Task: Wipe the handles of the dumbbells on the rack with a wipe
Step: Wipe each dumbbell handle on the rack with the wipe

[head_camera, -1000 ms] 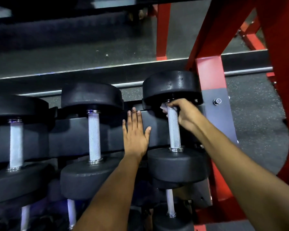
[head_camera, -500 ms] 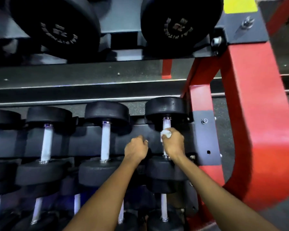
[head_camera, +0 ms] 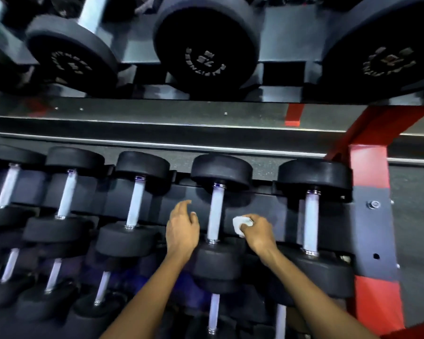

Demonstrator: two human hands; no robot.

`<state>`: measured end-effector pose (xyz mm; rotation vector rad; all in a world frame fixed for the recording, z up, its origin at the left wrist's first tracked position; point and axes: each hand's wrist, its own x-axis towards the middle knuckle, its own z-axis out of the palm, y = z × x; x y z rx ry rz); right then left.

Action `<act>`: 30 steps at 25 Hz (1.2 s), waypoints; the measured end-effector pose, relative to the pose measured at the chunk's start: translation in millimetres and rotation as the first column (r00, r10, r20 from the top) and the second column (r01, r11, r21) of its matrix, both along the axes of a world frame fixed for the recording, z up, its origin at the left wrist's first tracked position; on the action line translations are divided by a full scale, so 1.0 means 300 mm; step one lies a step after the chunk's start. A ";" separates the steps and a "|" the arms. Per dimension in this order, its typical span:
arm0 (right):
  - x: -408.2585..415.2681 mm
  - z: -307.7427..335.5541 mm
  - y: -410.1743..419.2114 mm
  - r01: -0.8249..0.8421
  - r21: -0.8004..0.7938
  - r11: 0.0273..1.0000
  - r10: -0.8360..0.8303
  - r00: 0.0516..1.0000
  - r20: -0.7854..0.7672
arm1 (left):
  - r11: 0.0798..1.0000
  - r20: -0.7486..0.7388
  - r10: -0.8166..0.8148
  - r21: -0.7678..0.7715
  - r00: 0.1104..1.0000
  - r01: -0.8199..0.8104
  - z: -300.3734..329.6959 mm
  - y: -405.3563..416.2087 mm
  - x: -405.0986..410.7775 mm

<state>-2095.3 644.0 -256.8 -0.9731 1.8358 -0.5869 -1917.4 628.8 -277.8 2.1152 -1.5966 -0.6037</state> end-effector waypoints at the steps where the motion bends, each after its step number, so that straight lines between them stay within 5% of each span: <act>1: 0.026 -0.029 -0.010 0.019 0.018 1.000 -0.019 1.000 -0.002 | 1.000 -0.006 -0.004 0.018 1.000 0.004 -0.046 -0.031 0.046; 6: 0.082 -0.190 -0.037 0.032 0.092 0.995 -0.047 0.985 0.168 | 0.984 0.060 -0.176 0.007 0.983 0.176 -0.230 -0.168 0.156; 10: 0.112 -0.230 -0.086 -0.245 0.162 0.956 0.202 0.949 0.244 | 0.916 0.220 -0.388 -0.013 0.895 0.401 -0.334 -0.246 0.180; 20: 0.116 -0.144 -0.055 -0.289 0.259 0.922 0.160 0.891 0.425 | 0.913 0.382 -0.377 0.003 0.844 0.407 -0.405 -0.238 0.174; 22: 0.125 -0.124 -0.056 -0.300 0.249 0.921 0.205 0.915 0.346 | 0.913 0.375 -0.380 0.008 0.845 0.407 -0.406 -0.236 0.177; 26: 0.151 -0.117 -0.057 -0.320 0.229 0.919 0.340 0.939 -0.053 | 0.916 0.393 -0.363 -0.013 0.845 0.400 -0.416 -0.239 0.177; 30: 0.179 -0.124 -0.057 -0.137 0.279 0.950 0.081 0.976 0.203 | 0.913 0.391 -0.373 -0.010 0.841 0.409 -0.416 -0.233 0.175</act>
